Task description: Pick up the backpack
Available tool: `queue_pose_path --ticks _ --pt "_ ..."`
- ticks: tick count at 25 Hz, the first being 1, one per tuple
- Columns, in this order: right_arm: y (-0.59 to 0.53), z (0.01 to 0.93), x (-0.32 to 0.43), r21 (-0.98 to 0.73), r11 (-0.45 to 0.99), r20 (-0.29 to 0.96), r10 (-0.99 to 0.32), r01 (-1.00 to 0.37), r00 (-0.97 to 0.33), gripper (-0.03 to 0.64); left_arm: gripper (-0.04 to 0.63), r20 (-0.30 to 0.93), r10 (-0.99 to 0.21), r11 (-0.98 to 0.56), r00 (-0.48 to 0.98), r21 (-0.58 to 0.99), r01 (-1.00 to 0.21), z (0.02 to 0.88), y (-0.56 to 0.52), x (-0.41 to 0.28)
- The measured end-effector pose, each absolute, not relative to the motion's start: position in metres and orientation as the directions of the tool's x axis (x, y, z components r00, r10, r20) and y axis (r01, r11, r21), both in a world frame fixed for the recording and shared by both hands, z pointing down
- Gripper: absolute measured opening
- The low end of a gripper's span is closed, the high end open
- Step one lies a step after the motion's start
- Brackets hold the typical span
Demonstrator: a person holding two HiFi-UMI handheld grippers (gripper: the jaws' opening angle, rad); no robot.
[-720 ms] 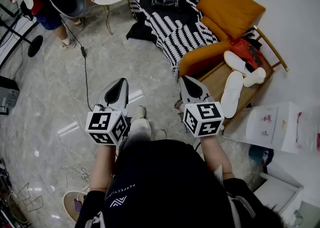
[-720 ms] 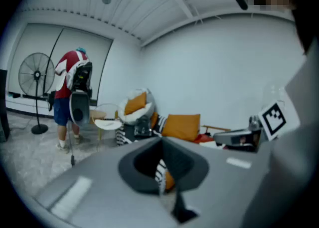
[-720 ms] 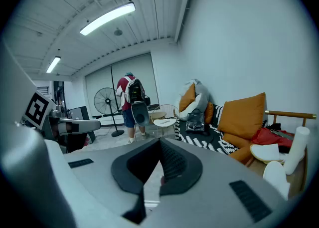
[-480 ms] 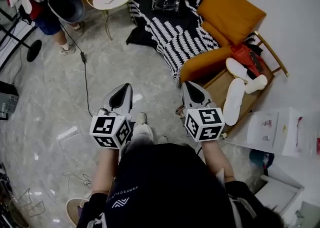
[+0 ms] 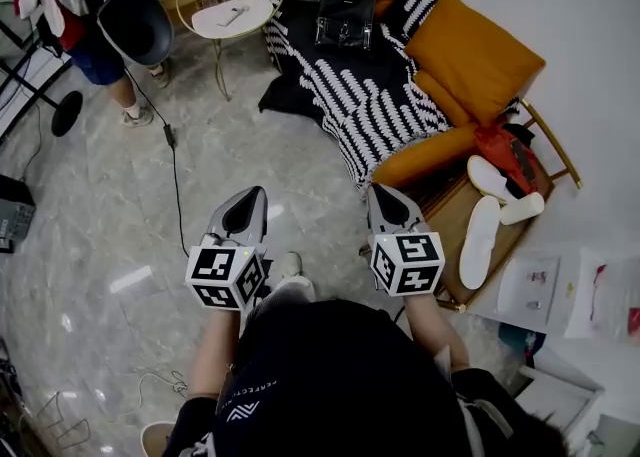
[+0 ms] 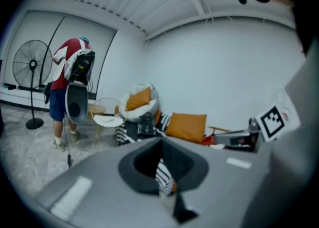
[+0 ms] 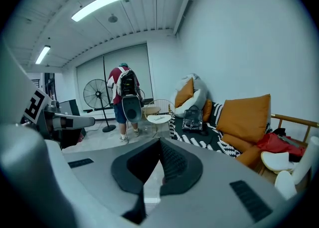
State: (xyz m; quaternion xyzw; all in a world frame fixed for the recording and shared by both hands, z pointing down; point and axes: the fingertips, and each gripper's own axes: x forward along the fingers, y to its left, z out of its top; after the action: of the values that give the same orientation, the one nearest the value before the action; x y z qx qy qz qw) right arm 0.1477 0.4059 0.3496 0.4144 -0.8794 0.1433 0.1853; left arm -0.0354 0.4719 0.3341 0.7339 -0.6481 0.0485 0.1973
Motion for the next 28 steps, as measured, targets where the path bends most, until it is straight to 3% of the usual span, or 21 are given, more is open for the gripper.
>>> queue_pose_path --ticks 28 --pt "0.335 0.381 0.039 -0.101 0.564 0.528 -0.668 -0.820 -0.525 -0.005 0.008 0.375 -0.903 -0.142 0.208 0.195 -0.970 0.365 0.393 -0.145"
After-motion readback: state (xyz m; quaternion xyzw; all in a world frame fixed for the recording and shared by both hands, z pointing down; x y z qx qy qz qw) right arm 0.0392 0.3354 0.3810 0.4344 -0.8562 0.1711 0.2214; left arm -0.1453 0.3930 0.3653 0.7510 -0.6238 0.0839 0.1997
